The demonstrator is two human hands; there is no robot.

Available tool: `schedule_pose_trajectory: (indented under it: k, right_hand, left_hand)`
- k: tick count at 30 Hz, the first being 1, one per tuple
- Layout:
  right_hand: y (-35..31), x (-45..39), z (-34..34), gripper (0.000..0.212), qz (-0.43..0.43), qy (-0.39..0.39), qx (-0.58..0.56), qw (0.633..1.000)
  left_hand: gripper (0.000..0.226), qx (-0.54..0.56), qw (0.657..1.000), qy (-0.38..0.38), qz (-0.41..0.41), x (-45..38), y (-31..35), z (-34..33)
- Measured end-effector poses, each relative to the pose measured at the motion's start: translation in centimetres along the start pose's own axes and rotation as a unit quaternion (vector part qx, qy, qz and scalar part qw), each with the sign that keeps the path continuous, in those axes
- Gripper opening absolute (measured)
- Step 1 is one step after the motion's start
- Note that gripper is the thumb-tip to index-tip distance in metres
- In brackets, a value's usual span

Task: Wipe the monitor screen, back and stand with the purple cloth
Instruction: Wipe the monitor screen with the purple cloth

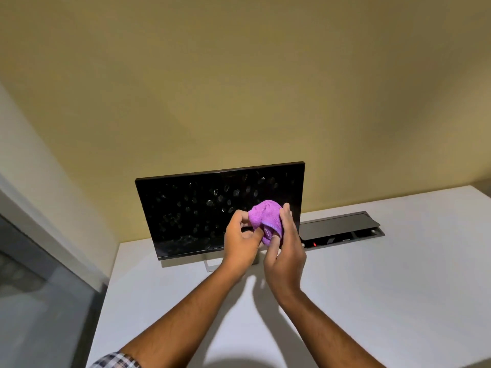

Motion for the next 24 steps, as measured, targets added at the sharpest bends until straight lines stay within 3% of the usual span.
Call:
schedule_pose_trajectory:
  k: [2,7,11,16,18,20,24]
  right_hand:
    - [-0.2,0.6,-0.5,0.073,0.089,-0.017,0.067,0.994]
    - [0.7,0.8,-1.3,0.065,0.181,-0.066,0.180,0.965]
    - [2.1,0.6,-1.9,0.061,0.174,-0.046,0.246,0.952]
    - [3.5,-1.3,-2.3,0.094,0.146,-0.041,0.231,0.961]
    - [4.1,-2.5,-2.2,0.093,0.112,-0.049,0.172,0.977]
    - [4.6,-3.6,-2.5,0.087,0.015,-0.053,0.082,0.995]
    - [6.4,-5.1,-3.2,0.065,-0.179,-0.060,-0.079,0.979]
  left_hand:
    - [0.020,0.005,1.000,-0.018,0.009,-0.3,0.2,0.5]
    - [0.013,-0.002,0.996,-0.062,0.061,-1.0,0.4,1.9]
    - [0.007,-0.030,0.991,-0.107,0.077,-1.3,1.0,2.1]
    - [0.013,-0.103,0.980,-0.165,0.049,-2.1,1.3,1.8]
    - [0.016,-0.129,0.972,-0.192,0.051,-2.6,1.5,1.5]
    - [0.032,-0.174,0.959,-0.220,0.046,-3.3,1.7,1.5]
    - [0.043,-0.329,0.929,-0.157,-0.064,-6.0,4.0,2.9]
Point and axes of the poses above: each hand's wrist, its own x-axis away from the middle knuckle, its own z-axis out of the back of the hand, y = z × x, the point moved 1 cm from there along -x, towards the middle knuckle, and after that the axes turned 14 degrees about x, right-handed, at the moved point
